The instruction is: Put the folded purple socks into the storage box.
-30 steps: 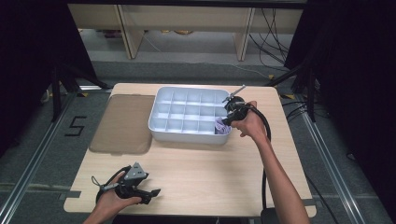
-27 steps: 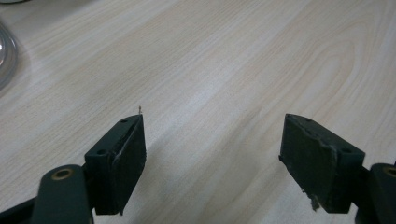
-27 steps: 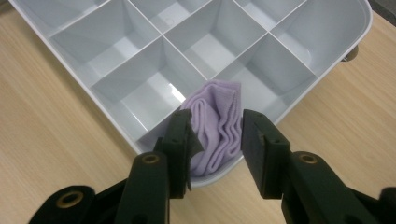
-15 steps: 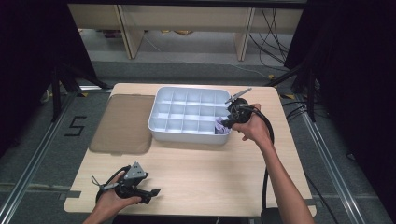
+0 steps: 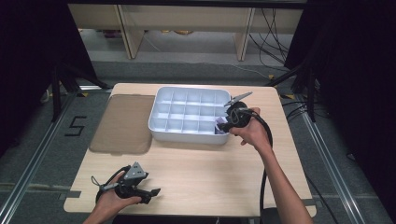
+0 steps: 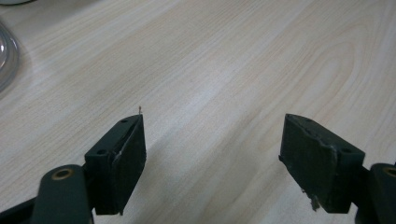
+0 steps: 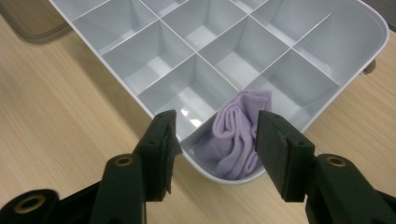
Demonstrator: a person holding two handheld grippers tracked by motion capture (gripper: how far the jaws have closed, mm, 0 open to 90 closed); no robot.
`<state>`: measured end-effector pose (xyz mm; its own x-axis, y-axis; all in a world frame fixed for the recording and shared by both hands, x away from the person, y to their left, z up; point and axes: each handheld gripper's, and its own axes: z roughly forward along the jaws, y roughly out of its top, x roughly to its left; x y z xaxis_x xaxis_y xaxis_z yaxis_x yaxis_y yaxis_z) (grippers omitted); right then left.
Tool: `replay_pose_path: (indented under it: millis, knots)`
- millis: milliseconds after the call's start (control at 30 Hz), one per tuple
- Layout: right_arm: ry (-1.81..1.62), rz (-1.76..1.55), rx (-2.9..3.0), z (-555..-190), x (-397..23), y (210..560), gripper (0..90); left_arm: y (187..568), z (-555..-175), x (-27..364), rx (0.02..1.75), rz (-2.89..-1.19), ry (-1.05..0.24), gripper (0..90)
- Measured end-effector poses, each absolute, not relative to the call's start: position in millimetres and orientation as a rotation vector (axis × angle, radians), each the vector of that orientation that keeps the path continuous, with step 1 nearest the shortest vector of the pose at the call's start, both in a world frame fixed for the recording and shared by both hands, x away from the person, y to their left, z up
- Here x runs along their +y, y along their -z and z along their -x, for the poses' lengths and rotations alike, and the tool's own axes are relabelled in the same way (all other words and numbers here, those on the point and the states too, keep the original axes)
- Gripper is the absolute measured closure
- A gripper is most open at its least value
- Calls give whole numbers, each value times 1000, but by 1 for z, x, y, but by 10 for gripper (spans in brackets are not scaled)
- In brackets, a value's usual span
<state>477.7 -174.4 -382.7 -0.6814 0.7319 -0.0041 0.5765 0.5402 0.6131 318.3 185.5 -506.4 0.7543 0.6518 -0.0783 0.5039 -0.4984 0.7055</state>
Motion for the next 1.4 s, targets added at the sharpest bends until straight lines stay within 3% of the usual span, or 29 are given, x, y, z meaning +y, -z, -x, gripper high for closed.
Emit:
replay_pose_path:
  millis: [767,1400]
  knots:
    - [-967,-1084,2484,-450,-173,392,383,506,-320,188,875,-2203,-272,222]
    - [-1162,-1086,2432,-420,-171,408,364,507,-320,188,874,-2199,-263,222]
